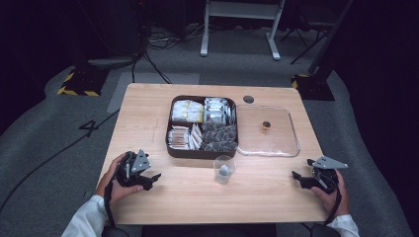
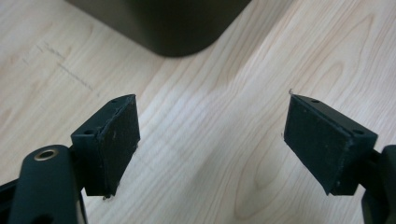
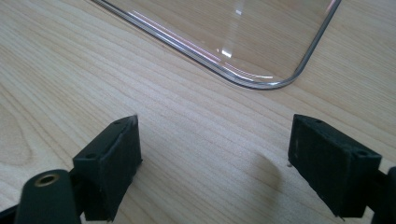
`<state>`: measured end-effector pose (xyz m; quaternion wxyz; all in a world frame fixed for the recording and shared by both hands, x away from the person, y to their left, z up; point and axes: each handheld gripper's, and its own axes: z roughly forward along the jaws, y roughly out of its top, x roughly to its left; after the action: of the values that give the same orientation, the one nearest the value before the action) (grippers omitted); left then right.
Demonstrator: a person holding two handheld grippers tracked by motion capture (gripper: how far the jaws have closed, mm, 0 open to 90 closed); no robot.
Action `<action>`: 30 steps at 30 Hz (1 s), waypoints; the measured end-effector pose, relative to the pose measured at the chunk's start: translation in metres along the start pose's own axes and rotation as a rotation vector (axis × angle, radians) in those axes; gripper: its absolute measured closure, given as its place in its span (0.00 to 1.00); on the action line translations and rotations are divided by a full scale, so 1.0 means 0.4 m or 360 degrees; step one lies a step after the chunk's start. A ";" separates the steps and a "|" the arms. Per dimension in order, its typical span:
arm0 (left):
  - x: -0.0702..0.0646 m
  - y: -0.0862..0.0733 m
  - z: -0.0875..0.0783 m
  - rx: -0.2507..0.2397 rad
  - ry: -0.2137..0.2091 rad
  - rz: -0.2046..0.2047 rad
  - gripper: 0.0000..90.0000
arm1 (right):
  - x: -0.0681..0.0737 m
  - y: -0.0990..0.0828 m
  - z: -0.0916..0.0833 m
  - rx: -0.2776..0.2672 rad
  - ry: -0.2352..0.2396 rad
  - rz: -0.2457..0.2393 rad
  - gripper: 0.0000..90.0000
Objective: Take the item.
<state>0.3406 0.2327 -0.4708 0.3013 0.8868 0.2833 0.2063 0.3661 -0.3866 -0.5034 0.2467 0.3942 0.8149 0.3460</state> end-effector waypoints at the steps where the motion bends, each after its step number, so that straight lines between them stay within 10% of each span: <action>1: 0.002 -0.005 0.001 0.0006 0.0003 -0.0010 0.21 | 0.000 0.000 0.000 0.0000 0.0000 0.0000 0.19; 30: 0.045 -0.134 0.008 -0.0049 -0.0079 -0.0396 0.21 | 0.000 -0.001 -0.001 0.0000 0.0003 0.0000 0.20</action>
<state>0.3354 0.2779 -0.5046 0.3451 0.8448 0.3806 0.1497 0.3658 -0.3867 -0.5033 0.2460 0.3940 0.8151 0.3464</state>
